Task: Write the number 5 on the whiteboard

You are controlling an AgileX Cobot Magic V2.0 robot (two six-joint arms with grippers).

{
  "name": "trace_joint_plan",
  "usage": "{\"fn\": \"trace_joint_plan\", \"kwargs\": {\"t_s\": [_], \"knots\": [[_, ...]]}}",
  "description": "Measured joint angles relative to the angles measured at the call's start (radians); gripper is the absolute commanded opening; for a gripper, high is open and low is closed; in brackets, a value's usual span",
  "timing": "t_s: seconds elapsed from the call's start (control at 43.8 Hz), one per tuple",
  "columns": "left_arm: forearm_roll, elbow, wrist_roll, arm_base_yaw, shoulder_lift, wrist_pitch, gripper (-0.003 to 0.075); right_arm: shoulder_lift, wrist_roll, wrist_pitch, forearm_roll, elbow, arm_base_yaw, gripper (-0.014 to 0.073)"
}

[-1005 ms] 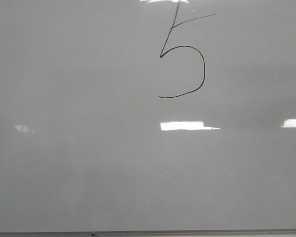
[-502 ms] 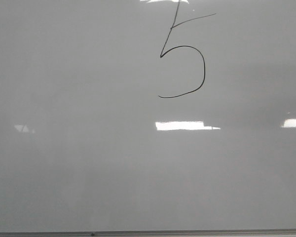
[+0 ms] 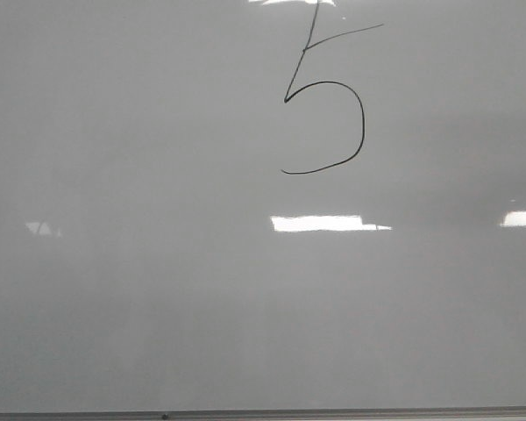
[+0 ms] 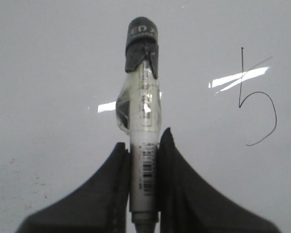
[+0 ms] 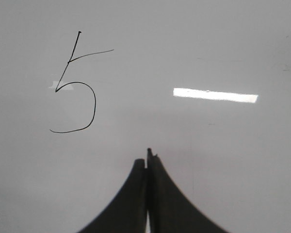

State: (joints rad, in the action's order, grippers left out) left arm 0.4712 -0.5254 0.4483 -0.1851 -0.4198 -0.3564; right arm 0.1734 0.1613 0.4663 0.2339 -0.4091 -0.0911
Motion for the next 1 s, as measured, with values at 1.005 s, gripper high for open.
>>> {"fn": "trace_joint_plan", "kwargs": {"t_s": [1.005], "knots": [[-0.585,0.206,-0.828,0.179,-0.442,0.77,0.0006,0.0,0.0,-0.002,0.002,0.0,0.0,-0.0062]]}}
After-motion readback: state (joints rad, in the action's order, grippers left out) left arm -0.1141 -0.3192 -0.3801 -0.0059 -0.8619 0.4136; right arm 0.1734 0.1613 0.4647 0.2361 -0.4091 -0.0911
